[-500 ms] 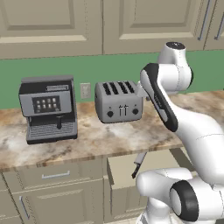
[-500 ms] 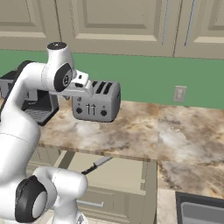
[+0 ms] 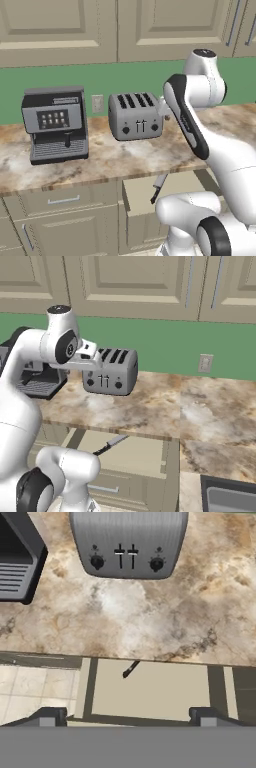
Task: Pick up the knife from the drawer and place it on the cutting board. Then place the meat from the plate to the cutting board.
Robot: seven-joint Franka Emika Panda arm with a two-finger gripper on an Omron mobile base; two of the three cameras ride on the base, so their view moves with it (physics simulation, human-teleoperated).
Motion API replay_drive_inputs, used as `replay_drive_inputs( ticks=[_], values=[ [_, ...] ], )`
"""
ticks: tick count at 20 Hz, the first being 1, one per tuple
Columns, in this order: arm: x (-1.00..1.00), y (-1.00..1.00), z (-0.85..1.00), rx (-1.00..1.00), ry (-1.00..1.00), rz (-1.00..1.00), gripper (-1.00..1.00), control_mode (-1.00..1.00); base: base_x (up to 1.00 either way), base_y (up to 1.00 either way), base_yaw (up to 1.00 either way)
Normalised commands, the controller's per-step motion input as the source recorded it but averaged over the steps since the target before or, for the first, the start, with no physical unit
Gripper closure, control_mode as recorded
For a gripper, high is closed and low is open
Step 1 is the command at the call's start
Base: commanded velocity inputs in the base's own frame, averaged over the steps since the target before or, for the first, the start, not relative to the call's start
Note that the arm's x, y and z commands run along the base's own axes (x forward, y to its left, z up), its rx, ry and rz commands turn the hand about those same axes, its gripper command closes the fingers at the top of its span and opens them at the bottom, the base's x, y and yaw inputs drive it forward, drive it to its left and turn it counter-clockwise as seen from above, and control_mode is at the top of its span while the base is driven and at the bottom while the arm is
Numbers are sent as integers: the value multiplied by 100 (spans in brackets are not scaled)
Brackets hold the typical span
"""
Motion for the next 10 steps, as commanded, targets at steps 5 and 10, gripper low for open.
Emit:
replay_drive_inputs(
  ticks=[5,10],
  values=[
    [-36,1,0,0,-6,1,-100,-100,0,0,0],
    [-37,6,-3,0,-6,0,-100,-100,0,0,0]
  ],
)
